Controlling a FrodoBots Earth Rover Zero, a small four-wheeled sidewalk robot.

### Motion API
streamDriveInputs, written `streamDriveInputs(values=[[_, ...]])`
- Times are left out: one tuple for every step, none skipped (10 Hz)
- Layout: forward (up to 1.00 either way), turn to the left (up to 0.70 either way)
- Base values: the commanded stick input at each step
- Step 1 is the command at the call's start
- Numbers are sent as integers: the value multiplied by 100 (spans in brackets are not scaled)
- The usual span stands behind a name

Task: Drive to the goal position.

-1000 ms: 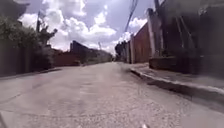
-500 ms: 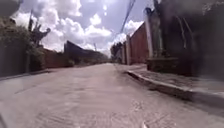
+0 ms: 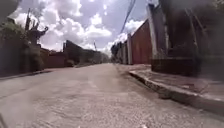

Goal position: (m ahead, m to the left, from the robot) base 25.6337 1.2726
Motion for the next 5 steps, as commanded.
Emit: streamDriveInputs(values=[[85,0],[85,0],[85,0],[85,0],[85,0]])
